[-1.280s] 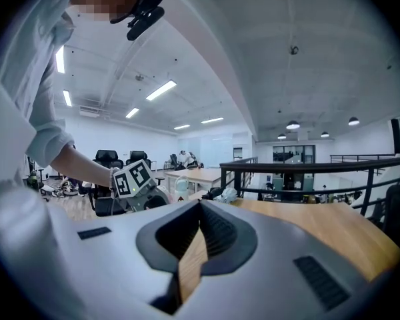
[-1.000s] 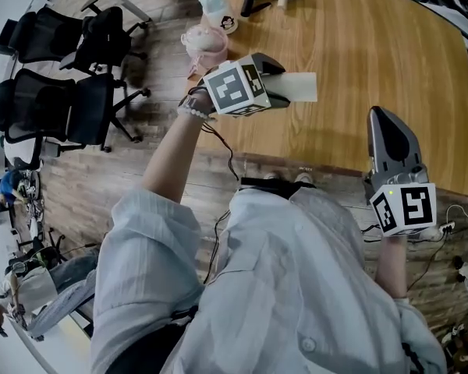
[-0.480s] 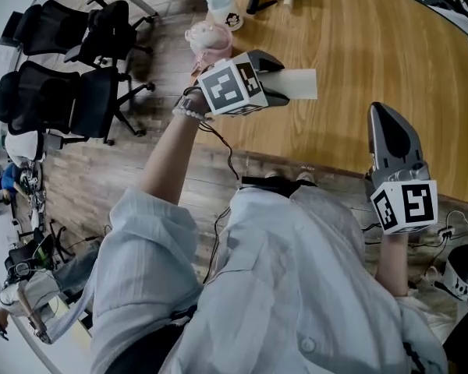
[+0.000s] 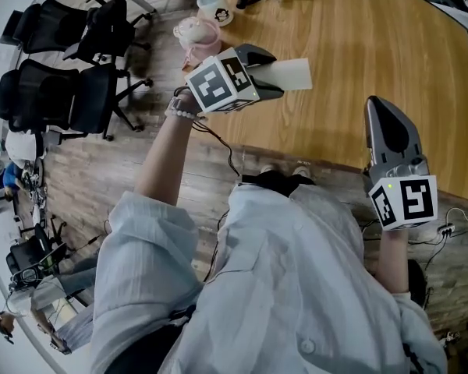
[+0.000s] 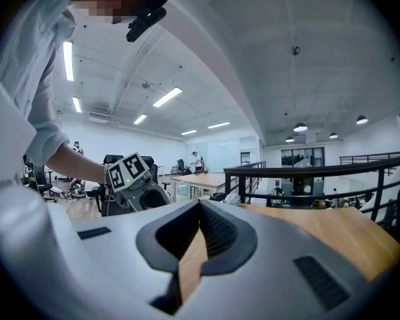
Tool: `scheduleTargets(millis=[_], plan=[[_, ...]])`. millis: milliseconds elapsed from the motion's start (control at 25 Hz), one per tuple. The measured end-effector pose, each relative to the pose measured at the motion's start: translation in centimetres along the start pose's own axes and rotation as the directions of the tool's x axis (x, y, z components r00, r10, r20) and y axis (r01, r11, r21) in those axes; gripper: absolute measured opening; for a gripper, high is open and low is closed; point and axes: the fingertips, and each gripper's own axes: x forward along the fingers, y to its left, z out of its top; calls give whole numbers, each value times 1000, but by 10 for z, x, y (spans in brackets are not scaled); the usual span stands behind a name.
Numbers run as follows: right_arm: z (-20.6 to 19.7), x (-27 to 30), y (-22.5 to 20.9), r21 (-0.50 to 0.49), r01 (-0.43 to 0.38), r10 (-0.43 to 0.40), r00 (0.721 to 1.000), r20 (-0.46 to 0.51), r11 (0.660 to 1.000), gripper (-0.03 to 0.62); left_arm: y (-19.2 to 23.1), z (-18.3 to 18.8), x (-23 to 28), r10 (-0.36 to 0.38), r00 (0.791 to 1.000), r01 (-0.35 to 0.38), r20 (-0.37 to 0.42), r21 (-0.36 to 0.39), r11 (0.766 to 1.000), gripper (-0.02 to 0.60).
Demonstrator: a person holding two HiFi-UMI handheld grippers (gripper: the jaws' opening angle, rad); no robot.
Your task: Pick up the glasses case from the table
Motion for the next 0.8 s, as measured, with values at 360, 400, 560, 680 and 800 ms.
scheduleTargets(millis=[360, 400, 560, 680, 800], plan=[[-1, -20, -12, -5, 17, -17, 1000, 20, 1000, 0, -7, 18, 14, -1, 1000, 1, -5, 22, 1000, 296], [-1, -21, -14, -5, 19, -18, 1000, 21, 1000, 0, -7, 19, 16, -1, 1000, 1, -5, 23, 1000, 296], [-3, -22, -18, -11, 19, -19, 1000, 25, 1000, 0, -5, 23, 19, 0, 1000, 0, 7, 25, 1000, 296], [-2, -23, -17, -16, 17, -17, 1000, 25, 1000, 0, -6, 24, 17, 2, 1000, -2, 11, 26, 1000, 296], [0, -24, -15, -22, 14, -14, 999, 29, 1000, 0, -7, 23, 16, 5, 1000, -5, 3, 30, 1000, 296]])
